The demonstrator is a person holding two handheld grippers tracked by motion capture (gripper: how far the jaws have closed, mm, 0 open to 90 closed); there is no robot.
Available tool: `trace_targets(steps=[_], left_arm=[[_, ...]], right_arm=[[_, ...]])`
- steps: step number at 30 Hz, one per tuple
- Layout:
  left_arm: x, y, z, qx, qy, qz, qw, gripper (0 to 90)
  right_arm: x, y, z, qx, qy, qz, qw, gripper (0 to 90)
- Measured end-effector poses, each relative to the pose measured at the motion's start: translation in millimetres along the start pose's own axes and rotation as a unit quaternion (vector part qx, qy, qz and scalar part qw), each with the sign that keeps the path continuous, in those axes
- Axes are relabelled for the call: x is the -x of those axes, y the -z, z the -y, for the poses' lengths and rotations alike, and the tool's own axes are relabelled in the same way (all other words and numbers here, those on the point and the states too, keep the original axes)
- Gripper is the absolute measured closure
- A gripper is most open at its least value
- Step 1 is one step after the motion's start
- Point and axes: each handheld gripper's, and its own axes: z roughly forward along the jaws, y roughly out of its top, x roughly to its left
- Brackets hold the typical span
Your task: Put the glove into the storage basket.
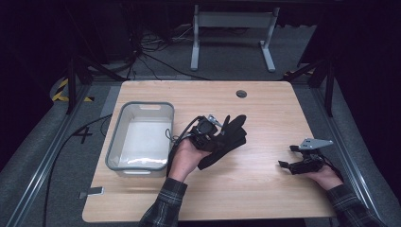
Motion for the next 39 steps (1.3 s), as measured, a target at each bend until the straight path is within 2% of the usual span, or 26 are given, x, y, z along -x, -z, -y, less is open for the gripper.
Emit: trace_targets(steps=[11, 17, 25, 30, 33, 34, 39], left_arm=[[-12.7, 28.1, 8.6, 0.018, 0.019, -0.027, 0.9993, 66.7], [-20.1, 45.7, 15.1, 0.029, 0.032, -0.047, 0.9980, 66.7], [-29.9, 61.2, 24.2, 0.038, 0.050, -0.062, 0.9961, 66.6], [-38.5, 72.6, 32.9, 0.044, 0.062, -0.079, 0.9939, 66.7], [-43.8, 80.0, 39.7, 0.048, 0.076, -0.093, 0.9916, 66.7], [-43.8, 80.0, 39.7, 0.048, 0.076, -0.093, 0.9916, 66.7], [-52.2, 92.6, 51.1, 0.057, 0.093, -0.110, 0.9879, 66.6]], right_arm=[[0.0, 0.0, 0.0, 0.000, 0.000, 0.000, 1.0000, 12.3], [0.0, 0.0, 0.0, 0.000, 0.000, 0.000, 1.0000, 12.3], [0.0, 0.0, 0.0, 0.000, 0.000, 0.000, 1.0000, 12.3], [0.0, 0.0, 0.0, 0.000, 0.000, 0.000, 1.0000, 12.3], [0.0, 0.0, 0.0, 0.000, 0.000, 0.000, 1.0000, 12.3], [0.0, 0.0, 0.0, 0.000, 0.000, 0.000, 1.0000, 12.3], [0.0, 0.0, 0.0, 0.000, 0.000, 0.000, 1.0000, 12.2]])
